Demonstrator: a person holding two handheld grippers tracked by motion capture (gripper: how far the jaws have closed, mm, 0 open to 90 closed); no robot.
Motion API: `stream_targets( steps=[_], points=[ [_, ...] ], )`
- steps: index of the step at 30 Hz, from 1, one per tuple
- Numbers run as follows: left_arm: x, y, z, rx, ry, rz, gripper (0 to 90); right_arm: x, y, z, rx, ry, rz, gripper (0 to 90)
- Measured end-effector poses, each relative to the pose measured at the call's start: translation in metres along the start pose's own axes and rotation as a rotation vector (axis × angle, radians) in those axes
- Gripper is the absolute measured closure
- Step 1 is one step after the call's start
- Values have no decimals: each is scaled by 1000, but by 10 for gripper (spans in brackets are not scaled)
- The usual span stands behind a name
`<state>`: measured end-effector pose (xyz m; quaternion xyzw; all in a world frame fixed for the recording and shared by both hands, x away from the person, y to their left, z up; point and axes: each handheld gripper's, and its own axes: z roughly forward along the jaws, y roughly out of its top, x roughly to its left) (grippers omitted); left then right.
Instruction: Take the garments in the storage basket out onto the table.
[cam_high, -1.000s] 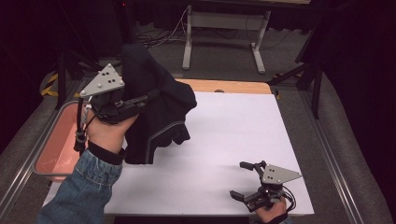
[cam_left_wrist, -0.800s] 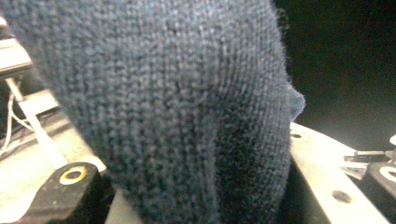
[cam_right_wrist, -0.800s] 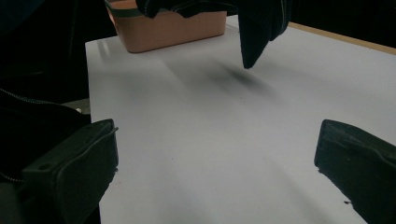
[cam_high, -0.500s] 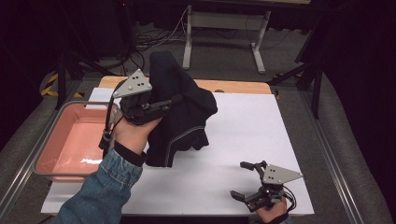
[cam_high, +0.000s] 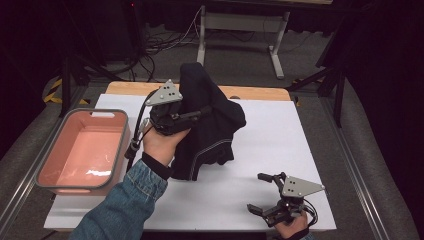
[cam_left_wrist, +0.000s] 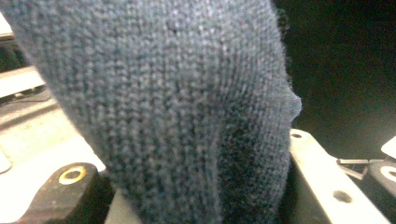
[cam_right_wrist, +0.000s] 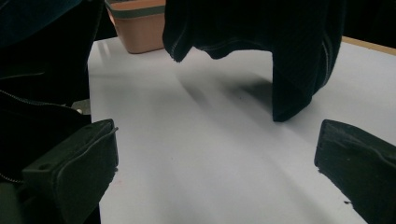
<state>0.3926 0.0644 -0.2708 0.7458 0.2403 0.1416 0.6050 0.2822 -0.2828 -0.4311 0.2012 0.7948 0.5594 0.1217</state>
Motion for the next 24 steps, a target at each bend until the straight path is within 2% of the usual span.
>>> stream_targets(
  steps=[7, 15, 24],
  points=[
    [1, -8, 15, 6, -9, -17, 684, 0, 0, -1, -2, 1, 2, 4],
    [4, -22, 35, 34, -6, -25, 681, -1, -1, -1, -2, 1, 3, 4],
    [5, -40, 52, 97, -19, -19, 663, -1, -1, -1, -3, 2, 6, 4]
  ],
)
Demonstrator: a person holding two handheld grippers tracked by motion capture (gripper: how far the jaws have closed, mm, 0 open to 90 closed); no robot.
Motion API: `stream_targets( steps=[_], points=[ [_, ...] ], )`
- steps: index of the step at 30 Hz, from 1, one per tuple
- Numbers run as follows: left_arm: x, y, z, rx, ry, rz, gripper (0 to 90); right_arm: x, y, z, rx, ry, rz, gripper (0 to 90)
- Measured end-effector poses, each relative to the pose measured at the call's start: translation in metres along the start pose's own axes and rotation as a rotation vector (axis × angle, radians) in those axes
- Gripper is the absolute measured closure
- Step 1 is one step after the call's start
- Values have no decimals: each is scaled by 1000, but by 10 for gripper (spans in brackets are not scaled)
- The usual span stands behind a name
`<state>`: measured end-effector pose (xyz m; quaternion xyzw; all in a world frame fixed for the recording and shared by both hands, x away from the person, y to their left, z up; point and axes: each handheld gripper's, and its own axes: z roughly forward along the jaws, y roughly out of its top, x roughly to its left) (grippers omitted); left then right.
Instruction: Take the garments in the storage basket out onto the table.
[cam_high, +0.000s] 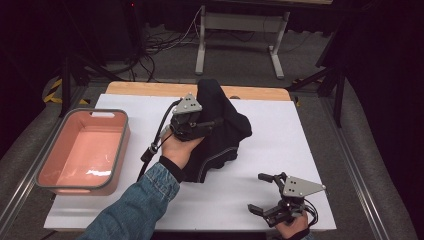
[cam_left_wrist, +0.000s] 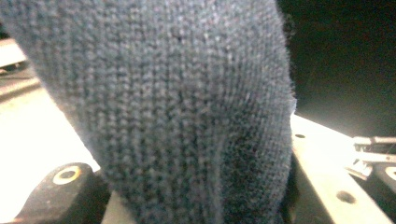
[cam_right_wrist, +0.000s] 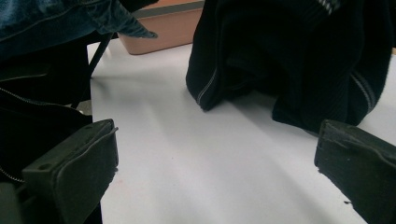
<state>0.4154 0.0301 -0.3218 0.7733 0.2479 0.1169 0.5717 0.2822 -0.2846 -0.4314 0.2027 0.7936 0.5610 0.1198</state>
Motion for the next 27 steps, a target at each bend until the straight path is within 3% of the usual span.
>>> stream_targets(
  steps=[13, 18, 23, 27],
  points=[
    [0, -18, 14, 84, -17, 16, 574, 0, 0, 1, 3, 4, 1, 4],
    [2, -28, 24, 141, -22, 5, 487, 0, 0, 1, 2, 4, 0, 4],
    [6, -38, 29, 159, -38, -29, 409, 0, 0, 1, 4, 6, 1, 3],
    [6, -47, 33, 186, -38, -32, 383, 0, 0, 1, 5, 7, 2, 4]
  ],
)
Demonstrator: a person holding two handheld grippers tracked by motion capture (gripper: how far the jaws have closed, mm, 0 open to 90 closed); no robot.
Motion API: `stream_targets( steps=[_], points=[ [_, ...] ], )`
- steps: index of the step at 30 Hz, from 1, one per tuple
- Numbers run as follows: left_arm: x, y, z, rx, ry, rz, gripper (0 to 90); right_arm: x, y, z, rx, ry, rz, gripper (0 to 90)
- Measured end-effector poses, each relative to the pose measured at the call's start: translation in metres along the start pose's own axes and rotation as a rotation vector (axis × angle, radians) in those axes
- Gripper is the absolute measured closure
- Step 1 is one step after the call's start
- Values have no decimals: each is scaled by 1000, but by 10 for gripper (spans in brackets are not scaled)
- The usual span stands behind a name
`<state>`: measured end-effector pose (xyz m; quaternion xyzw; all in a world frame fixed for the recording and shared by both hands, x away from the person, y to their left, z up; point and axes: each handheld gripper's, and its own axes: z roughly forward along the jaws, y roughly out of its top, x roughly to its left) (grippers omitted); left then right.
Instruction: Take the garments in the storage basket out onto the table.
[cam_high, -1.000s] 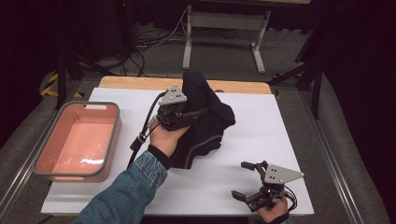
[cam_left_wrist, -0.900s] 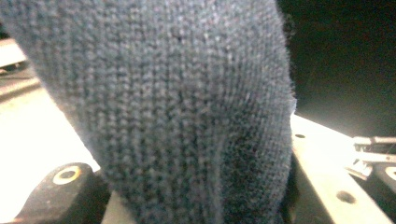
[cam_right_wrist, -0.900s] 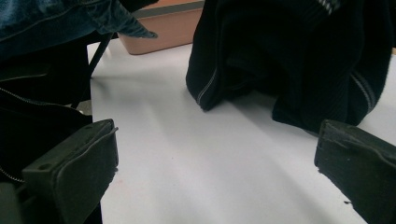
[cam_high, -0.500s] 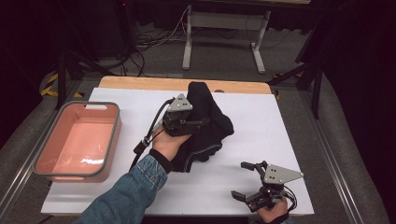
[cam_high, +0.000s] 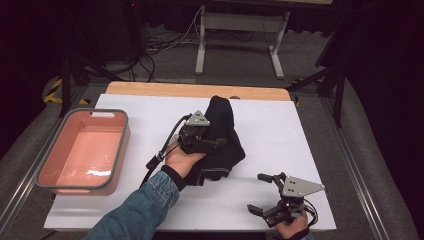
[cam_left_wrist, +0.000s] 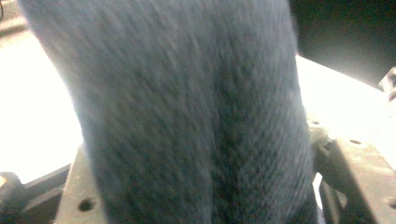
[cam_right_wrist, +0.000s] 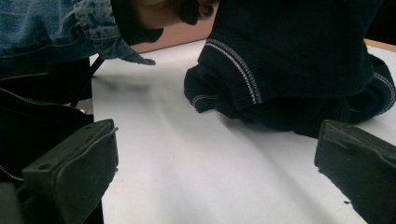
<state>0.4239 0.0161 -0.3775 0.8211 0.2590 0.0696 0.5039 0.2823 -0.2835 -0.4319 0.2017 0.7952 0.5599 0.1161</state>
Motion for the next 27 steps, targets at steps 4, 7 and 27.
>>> stream_targets(
  steps=[4, 7, 27],
  points=[
    [0, -9, 4, 17, -15, -7, 356, 0, 0, 0, 1, 1, 0, 4],
    [0, -13, 4, 13, -18, -8, 307, 0, 0, 0, 3, 2, 0, 4],
    [-11, -10, -23, -1, -7, 55, 37, 0, 0, 1, 0, 4, -2, 4]
  ],
)
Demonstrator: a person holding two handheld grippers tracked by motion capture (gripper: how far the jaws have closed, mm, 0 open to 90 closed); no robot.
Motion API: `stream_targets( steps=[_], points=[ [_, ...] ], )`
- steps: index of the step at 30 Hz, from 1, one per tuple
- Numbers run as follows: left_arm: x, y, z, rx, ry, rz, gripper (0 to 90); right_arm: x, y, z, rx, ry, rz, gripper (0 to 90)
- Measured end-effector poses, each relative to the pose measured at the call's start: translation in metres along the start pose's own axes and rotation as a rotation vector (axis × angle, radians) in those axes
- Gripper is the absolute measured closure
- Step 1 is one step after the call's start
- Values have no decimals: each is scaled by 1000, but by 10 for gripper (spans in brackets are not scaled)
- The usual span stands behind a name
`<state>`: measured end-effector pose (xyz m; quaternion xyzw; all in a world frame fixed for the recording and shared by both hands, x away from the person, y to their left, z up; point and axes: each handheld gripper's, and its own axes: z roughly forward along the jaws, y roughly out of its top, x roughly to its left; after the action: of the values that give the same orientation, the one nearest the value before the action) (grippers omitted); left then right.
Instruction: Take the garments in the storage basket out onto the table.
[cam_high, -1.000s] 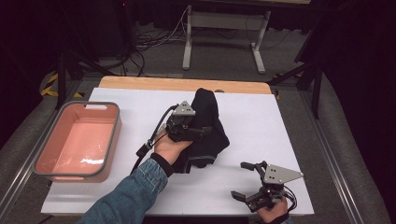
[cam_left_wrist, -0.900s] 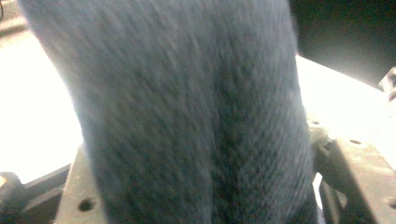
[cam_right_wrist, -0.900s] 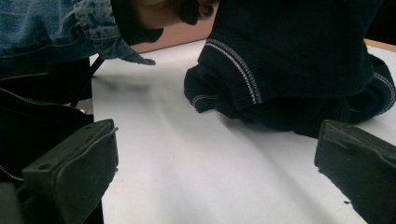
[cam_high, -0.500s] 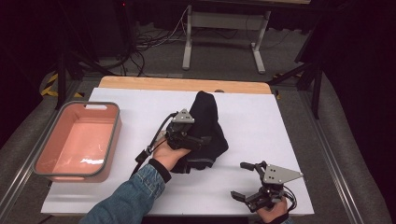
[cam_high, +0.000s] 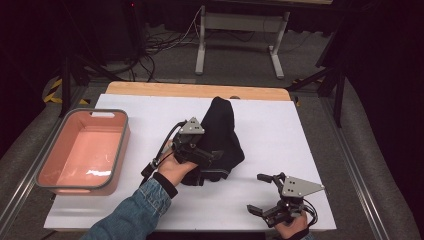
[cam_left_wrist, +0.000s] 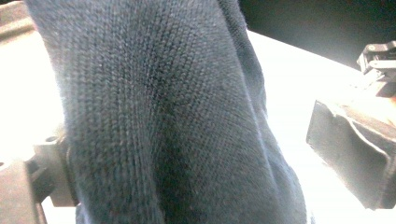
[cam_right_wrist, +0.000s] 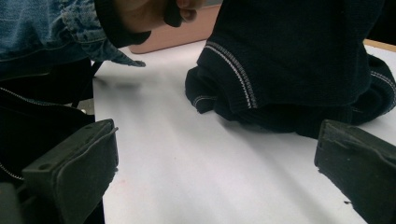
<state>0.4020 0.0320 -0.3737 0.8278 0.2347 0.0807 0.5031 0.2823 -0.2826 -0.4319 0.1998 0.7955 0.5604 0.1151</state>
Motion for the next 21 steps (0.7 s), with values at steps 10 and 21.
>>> stream_targets(
  steps=[10, 21],
  points=[
    [-7, 0, -19, 1, -1, 58, 0, 0, 0, 0, -1, 0, 1, 3],
    [-6, -10, -46, -15, -17, 38, 0, 0, 0, 0, -2, 0, 1, 3]
  ],
)
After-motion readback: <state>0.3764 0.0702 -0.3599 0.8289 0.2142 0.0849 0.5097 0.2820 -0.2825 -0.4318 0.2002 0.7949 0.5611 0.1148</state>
